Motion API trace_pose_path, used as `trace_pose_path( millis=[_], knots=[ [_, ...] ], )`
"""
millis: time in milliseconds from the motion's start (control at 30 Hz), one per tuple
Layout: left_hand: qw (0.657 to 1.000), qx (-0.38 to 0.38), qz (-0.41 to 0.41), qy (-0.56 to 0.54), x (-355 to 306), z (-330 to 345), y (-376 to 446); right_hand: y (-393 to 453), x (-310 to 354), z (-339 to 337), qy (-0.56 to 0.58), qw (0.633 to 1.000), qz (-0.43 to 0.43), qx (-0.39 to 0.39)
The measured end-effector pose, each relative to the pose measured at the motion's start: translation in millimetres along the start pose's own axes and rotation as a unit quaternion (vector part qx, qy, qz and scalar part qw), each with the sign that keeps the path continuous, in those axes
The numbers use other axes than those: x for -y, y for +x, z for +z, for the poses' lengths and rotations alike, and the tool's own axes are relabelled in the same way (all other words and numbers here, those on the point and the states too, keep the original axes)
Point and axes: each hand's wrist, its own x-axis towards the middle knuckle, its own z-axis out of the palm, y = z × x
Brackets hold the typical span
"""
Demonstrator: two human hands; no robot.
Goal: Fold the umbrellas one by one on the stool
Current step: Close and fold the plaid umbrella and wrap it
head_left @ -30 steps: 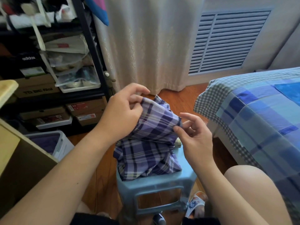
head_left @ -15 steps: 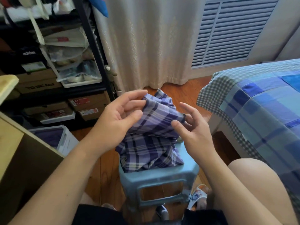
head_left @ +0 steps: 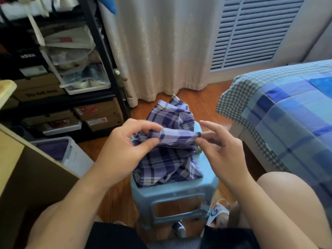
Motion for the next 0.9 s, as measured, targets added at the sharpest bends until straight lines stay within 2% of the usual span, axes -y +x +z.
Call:
trace_pose_path(
  millis=[67, 167, 333, 467, 600, 700, 800, 900],
  knots=[
    [0.998, 0.013, -0.038, -0.044, 2, 1, -14, -10, -2, -3, 0.037, 0.998, 0.036, 0.044],
    [0.995, 0.029, -0.065, -0.073, 3, 6, -34, -31, -8, 1, -0.001, 0.996, 0.010, 0.091],
    [0.988, 0.053, -0.082, -0.121, 4, 8, -51, -48, -15, 4, -0.075, 0.992, -0.094, 0.028],
    [0.987, 0.074, -0.092, -0.106, 4, 2, -52, -51, -23, 3, -0.146, 0.970, -0.189, 0.040],
    [0.993, 0.095, -0.065, -0.022, 2, -6, -53, -52, -25, 4, -0.169, 0.969, -0.180, -0.029],
    [0.998, 0.043, -0.036, 0.007, -2, -5, -48, -42, -20, 1, -0.149, 0.972, -0.176, -0.048],
    [0.999, -0.047, -0.001, -0.007, -6, -1, -37, -18, -11, 2, -0.109, 0.979, -0.169, -0.045],
    [0.988, -0.139, -0.031, -0.066, 11, 1, -14, 22, -8, 6, -0.068, 0.994, -0.076, -0.033]
  ],
)
